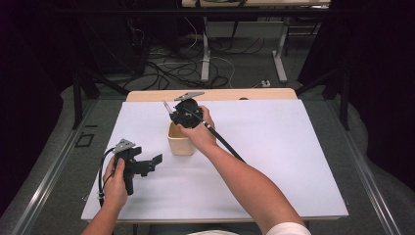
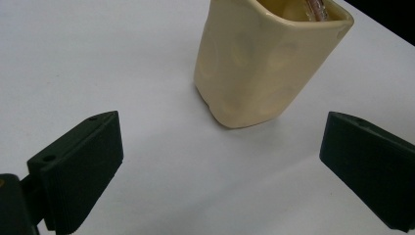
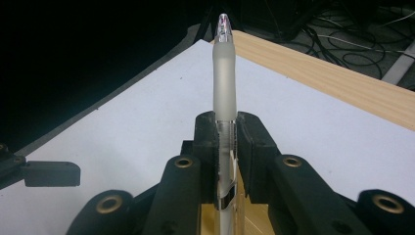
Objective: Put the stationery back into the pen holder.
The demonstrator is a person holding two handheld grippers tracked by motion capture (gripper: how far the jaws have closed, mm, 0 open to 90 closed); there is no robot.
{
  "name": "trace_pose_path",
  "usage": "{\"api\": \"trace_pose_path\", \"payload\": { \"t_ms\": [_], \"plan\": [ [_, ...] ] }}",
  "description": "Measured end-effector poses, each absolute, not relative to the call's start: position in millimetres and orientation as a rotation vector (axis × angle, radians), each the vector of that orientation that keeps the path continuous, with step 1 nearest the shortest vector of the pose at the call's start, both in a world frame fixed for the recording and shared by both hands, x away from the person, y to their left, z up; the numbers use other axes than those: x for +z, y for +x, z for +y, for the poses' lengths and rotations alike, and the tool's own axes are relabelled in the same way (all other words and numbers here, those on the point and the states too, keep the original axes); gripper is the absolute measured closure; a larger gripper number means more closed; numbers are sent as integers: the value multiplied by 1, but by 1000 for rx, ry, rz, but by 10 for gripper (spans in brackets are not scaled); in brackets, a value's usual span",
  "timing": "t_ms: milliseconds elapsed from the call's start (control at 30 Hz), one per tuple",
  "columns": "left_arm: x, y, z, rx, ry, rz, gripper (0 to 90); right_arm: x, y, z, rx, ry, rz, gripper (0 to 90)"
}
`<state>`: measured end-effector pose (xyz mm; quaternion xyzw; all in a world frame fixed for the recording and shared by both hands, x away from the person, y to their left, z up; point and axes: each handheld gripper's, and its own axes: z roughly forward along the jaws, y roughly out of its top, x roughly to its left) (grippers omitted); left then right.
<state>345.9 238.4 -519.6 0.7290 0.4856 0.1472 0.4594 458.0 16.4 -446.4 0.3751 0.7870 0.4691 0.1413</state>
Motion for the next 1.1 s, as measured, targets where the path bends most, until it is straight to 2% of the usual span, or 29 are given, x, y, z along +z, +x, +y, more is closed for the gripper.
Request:
{"api": "trace_pose_path", "payload": {
  "t_ms": [800,1000,1067,1100],
  "plan": [
    [-520,346,237,364,1799,1193,22,-464,453,14,1309,1077,2303,787],
    [-521,346,237,369,1796,1194,22,-455,450,8,1338,1059,2291,631],
    [-521,346,237,369,1795,1193,22,-453,449,7,1346,1058,2287,609],
    [-521,346,237,369,1796,1193,22,-450,447,3,1355,1044,2284,553]
  ]
}}
